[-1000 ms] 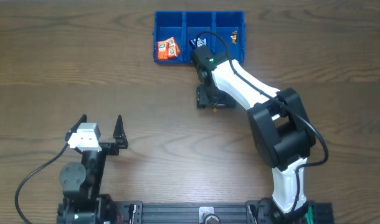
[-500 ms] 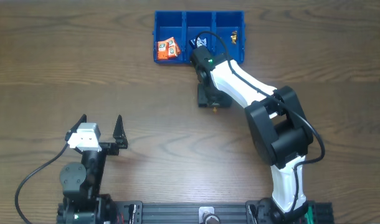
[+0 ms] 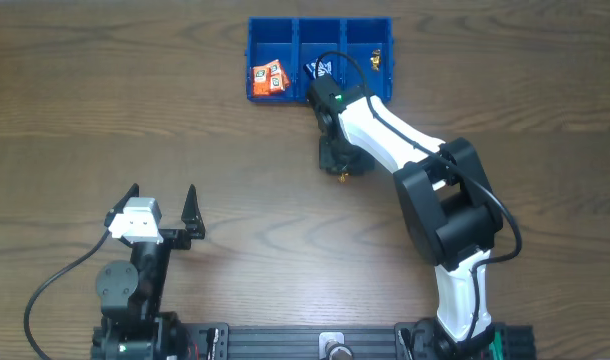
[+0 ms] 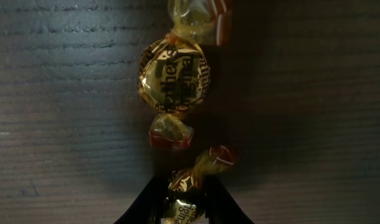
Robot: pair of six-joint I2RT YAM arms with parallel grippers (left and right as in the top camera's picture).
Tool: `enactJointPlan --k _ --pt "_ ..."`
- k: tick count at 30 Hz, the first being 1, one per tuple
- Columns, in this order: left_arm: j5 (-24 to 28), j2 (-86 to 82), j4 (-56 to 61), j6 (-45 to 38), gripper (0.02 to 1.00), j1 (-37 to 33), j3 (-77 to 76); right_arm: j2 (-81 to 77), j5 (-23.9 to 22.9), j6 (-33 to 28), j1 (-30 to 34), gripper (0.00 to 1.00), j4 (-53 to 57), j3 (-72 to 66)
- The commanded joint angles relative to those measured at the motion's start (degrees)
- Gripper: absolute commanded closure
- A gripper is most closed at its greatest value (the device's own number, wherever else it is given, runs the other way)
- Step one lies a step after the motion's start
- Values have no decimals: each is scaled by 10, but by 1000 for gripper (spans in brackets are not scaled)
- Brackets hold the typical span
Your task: Sort Candies Into Trays
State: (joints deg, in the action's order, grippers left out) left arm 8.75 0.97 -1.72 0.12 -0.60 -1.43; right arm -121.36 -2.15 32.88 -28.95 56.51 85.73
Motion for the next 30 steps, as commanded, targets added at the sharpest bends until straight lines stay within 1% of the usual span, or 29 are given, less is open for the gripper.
enactJointPlan --k 1,4,7,10,13,15,20,24,30 --pt "13 -2 -19 -3 20 -1 11 22 -28 1 6 840 1 0" --pt "14 -2 -19 -3 20 -1 11 98 -60 -2 11 842 -6 21" --pt "14 -2 -19 -3 20 -1 11 164 -98 -39 20 860 -45 51" --pt "14 -2 -19 -3 20 -1 11 184 -132 -82 40 860 -89 94" --pt "14 -2 -19 -3 20 -1 11 181 -135 -120 63 860 -151 109" --pt "14 -2 -19 -3 20 -1 11 167 -134 -122 79 860 -203 109" --pt "14 -2 -19 -3 23 -1 11 111 -132 -126 96 860 -264 109" --pt "14 -2 -19 -3 20 -1 11 70 -133 -135 97 862 -293 109" --pt "13 -2 -19 -3 20 -1 11 40 -133 -136 100 862 -297 109"
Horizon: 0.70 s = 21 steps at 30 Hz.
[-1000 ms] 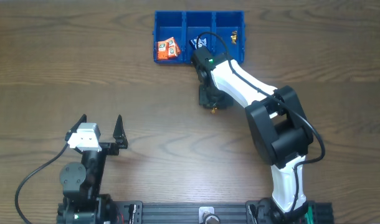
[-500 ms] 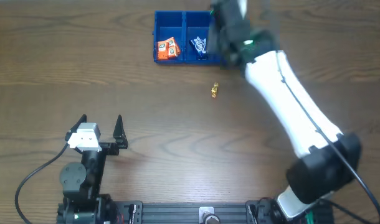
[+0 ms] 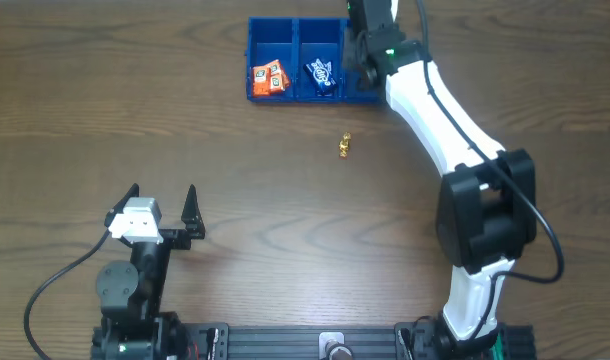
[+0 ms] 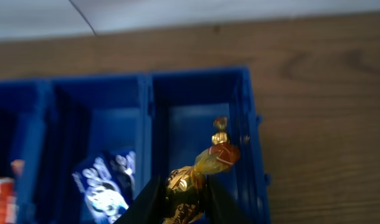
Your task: Sort Candies Into Trays
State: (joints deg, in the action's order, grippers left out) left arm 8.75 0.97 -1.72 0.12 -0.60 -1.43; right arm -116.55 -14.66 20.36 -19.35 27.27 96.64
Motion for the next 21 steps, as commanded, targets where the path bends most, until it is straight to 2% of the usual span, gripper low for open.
enactJointPlan --k 1,6,9,10,11,12,14,17,21 --pt "14 -2 -19 -3 20 -1 11 -10 -8 -14 4 862 -5 0" --pt "14 -2 -19 -3 20 -1 11 -15 -12 -14 4 851 -5 0" --pt "14 -2 -19 -3 20 -1 11 -15 -12 -15 3 796 -5 0" --pt "14 -2 -19 -3 20 -1 11 -15 -12 -16 3 704 -5 0" --pt "14 -2 -19 -3 20 -1 11 -15 -12 -18 3 562 -5 0" --pt "14 -2 -19 -3 20 -1 11 -15 -12 -25 3 362 -6 0" --pt "14 -2 -19 -3 20 -1 11 -14 -12 -29 2 196 -6 1" --pt "13 -2 -19 -3 23 -1 11 -14 -12 -42 1 82 4 19" --pt "14 -2 -19 -3 20 -1 11 -14 -6 -41 -4 62 71 81"
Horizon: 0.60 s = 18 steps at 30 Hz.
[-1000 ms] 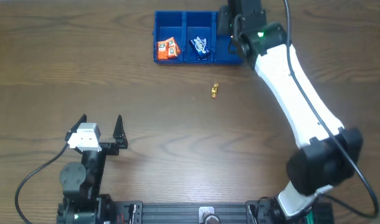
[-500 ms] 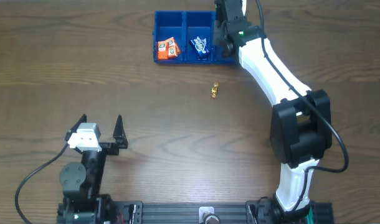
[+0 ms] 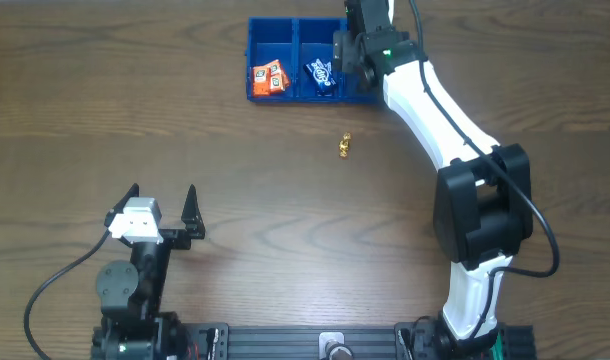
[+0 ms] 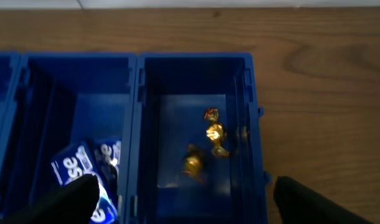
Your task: Sort Candies Into Trays
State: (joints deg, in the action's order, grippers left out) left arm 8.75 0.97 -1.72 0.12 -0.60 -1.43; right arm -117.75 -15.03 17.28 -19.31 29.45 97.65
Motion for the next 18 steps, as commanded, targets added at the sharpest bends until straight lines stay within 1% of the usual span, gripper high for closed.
enactJointPlan --k 1,5,8,10,13,18 --pt "14 -2 -19 -3 20 -1 11 -1 1 -10 -8 58 72 86" --pt "13 -2 -19 -3 20 -1 11 2 6 11 -36 56 191 127" --pt "14 -2 -19 -3 20 -1 11 -1 35 50 -54 58 266 125" --pt "14 -2 -19 -3 20 -1 11 -5 61 76 -62 91 302 114" --pt "14 -2 -19 -3 23 -1 11 -10 92 87 -72 108 319 79" --pt "14 -2 -19 -3 20 -1 11 -16 99 100 -74 108 304 5"
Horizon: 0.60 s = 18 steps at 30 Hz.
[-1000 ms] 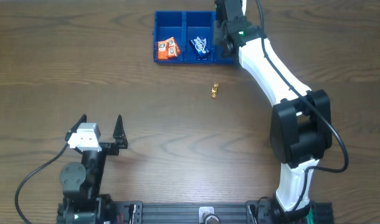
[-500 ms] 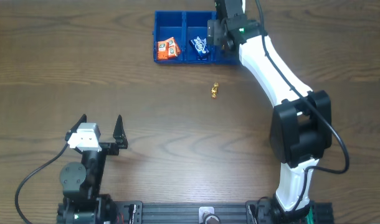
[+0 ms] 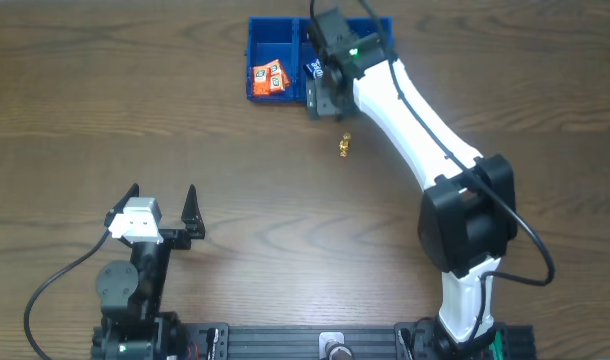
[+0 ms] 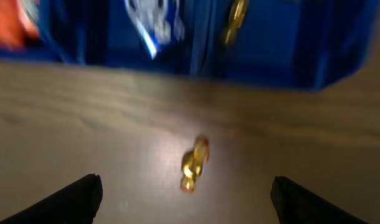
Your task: Sort Candies Into Trays
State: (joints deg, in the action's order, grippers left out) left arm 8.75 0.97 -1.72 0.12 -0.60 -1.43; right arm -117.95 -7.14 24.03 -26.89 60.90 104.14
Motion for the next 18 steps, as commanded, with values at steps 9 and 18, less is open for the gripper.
enactJointPlan --k 9,18 --pt "14 -2 -19 -3 20 -1 11 -36 33 32 4 110 -61 -116" --pt "13 -2 -19 -3 20 -1 11 -88 42 45 9 159 -66 -117"
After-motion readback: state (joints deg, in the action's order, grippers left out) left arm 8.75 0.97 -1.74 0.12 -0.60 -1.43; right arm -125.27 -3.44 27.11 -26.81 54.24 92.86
